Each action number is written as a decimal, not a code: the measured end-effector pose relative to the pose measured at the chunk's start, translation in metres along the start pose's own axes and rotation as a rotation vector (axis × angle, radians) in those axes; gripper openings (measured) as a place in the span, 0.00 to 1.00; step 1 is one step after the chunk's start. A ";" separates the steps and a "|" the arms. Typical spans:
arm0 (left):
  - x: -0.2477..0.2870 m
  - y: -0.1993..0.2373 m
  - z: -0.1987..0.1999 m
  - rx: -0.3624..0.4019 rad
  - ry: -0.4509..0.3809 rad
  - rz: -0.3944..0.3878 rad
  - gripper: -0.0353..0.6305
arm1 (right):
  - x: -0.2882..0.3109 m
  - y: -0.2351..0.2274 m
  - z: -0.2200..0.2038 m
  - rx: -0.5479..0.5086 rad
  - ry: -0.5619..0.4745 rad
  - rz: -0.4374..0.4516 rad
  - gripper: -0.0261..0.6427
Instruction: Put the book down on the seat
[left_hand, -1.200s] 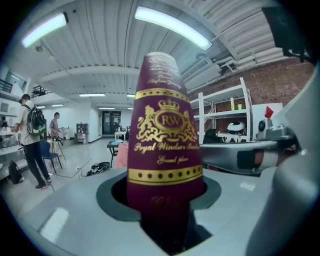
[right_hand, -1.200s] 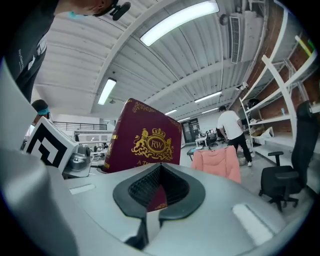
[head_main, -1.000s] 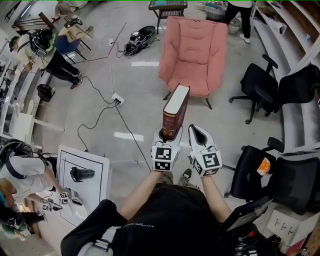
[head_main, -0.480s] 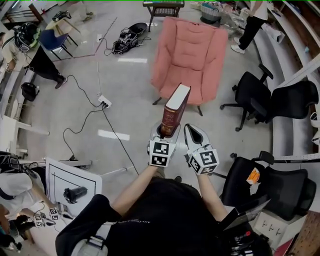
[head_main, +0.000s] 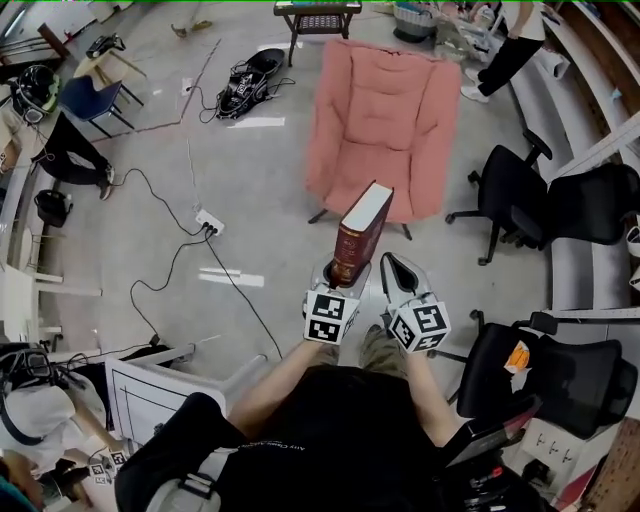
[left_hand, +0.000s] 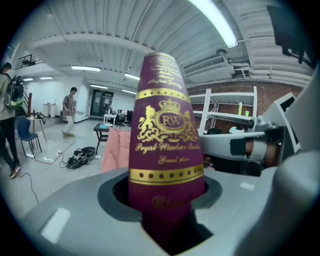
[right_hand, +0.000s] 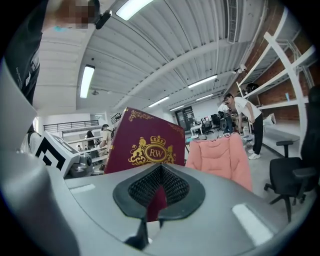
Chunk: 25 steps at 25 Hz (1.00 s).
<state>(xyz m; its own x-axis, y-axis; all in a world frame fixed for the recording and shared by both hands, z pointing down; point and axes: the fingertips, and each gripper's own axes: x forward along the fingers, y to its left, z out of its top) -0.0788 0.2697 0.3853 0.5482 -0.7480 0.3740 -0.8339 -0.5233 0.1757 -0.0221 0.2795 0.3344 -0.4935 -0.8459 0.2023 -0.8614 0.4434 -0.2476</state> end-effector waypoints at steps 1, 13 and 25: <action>0.008 0.001 -0.002 0.002 0.011 -0.004 0.39 | 0.005 -0.007 0.000 0.004 0.004 -0.001 0.06; 0.159 -0.001 0.046 0.059 0.112 0.031 0.38 | 0.093 -0.145 0.022 0.108 0.024 0.040 0.06; 0.252 -0.009 0.086 0.047 0.130 0.011 0.38 | 0.158 -0.248 0.050 0.094 0.033 0.093 0.06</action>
<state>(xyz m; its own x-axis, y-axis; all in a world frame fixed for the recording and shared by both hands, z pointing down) 0.0717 0.0508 0.3996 0.5237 -0.6961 0.4911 -0.8341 -0.5363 0.1292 0.1200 0.0210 0.3802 -0.5759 -0.7915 0.2046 -0.7974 0.4887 -0.3540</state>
